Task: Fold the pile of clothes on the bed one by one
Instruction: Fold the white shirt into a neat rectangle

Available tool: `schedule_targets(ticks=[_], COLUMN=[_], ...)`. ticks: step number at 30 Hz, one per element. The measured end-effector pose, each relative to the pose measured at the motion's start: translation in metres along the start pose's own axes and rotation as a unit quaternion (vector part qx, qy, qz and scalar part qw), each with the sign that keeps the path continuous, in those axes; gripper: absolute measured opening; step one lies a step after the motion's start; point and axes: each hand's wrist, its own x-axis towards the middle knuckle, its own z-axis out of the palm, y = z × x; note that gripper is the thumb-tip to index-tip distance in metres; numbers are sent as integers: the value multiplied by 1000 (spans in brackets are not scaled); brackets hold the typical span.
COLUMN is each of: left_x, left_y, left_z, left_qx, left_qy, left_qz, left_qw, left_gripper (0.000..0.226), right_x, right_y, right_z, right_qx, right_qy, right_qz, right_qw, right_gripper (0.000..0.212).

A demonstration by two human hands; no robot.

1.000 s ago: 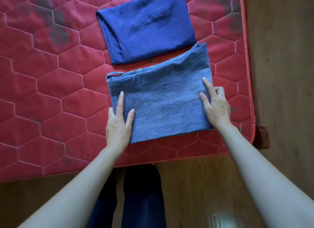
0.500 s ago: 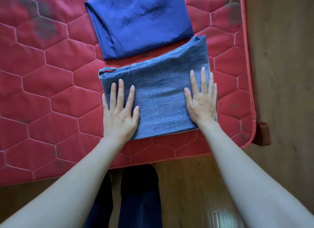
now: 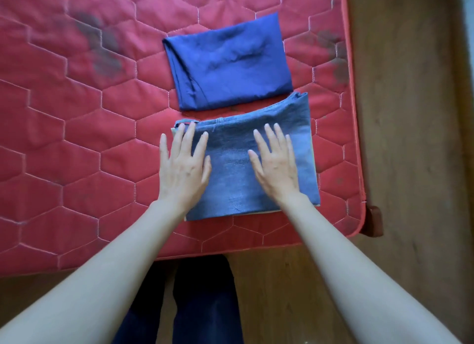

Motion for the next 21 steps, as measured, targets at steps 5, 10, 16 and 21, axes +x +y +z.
schedule_targets(ticks=[5,10,16,21], left_x=[-10,-32,-64,-76], left_y=[-62,-159,-313,-467], left_z=[-43,-89,-138,-158], left_qx=[10,12,7,13], left_qy=[8,56,66,29], left_qz=[-45,-101,-186,-224], left_qw=[999,993,980,974], left_gripper=[41,41,43,53], right_x=[14,42,92,146], right_y=[-73,-170,-331,-476], right_z=[-23,-31,-12,29], right_qx=[36,57,61,45], right_qy=[-14,55,43,18], right_qz=[-41,-123,-192,-224], right_qw=[998,989,979,973], right_gripper=[41,25,27,30])
